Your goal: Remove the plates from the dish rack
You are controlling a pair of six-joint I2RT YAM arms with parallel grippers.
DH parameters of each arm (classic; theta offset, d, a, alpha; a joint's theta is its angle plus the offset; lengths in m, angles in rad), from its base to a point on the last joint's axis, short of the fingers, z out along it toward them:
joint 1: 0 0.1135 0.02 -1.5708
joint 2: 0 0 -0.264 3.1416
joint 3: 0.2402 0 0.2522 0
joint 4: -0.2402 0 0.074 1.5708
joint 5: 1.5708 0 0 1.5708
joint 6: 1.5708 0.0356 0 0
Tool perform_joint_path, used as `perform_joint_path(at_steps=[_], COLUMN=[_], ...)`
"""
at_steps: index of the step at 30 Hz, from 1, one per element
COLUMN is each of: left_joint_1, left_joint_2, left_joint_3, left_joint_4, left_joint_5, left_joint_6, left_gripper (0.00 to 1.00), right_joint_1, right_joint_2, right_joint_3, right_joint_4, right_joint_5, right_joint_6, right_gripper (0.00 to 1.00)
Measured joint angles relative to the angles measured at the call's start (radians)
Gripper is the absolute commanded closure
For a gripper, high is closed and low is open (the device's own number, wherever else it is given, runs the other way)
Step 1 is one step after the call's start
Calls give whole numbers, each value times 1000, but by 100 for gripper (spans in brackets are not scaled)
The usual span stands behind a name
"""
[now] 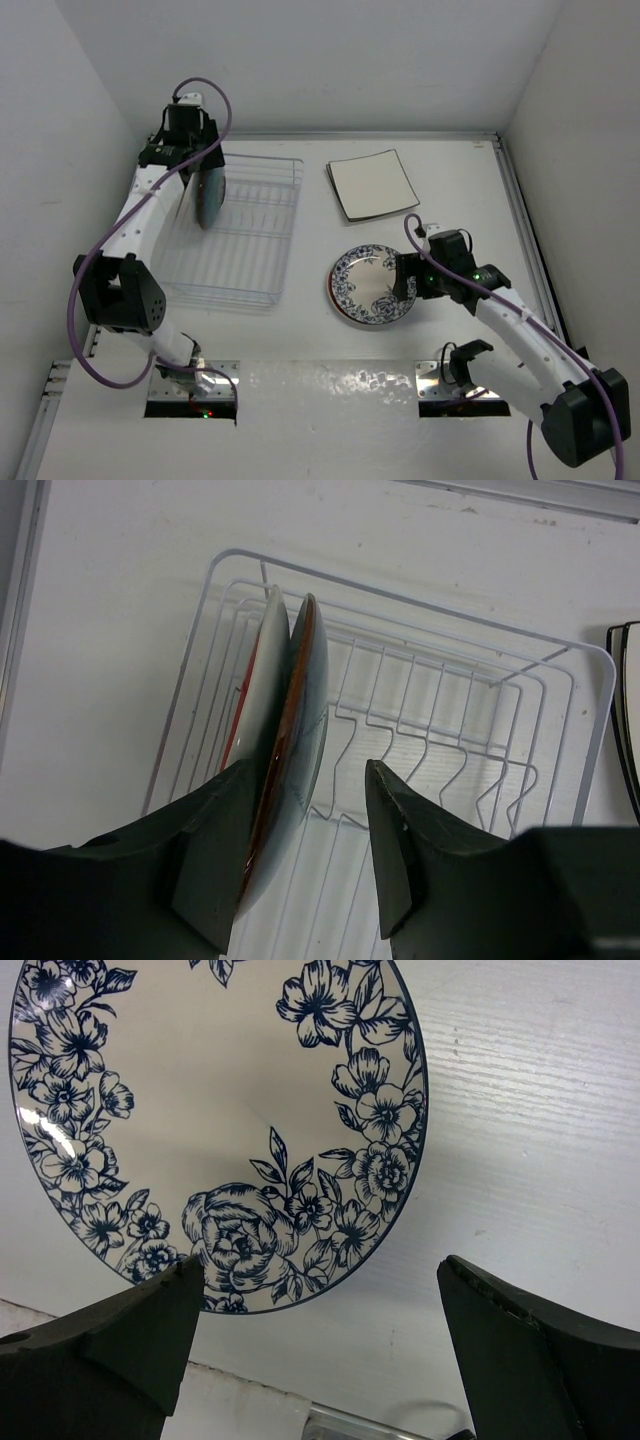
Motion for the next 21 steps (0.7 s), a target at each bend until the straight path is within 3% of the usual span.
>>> perform_joint_path(at_steps=[12,21], left_joint_1=[24,93], left_joint_2=[4,8], left_joint_3=[-63,-108], left_joint_4=[7,46], left_joint_5=[57,227], left_joint_6=[4,6], left_gripper=[55,73], right_joint_1=[0,0], right_joint_2=[0,10], right_joint_3=[-25,-34], right_joint_4=[19,31], right_joint_5=[-24,-48], right_joint_6=[0,2], right_gripper=[5,5])
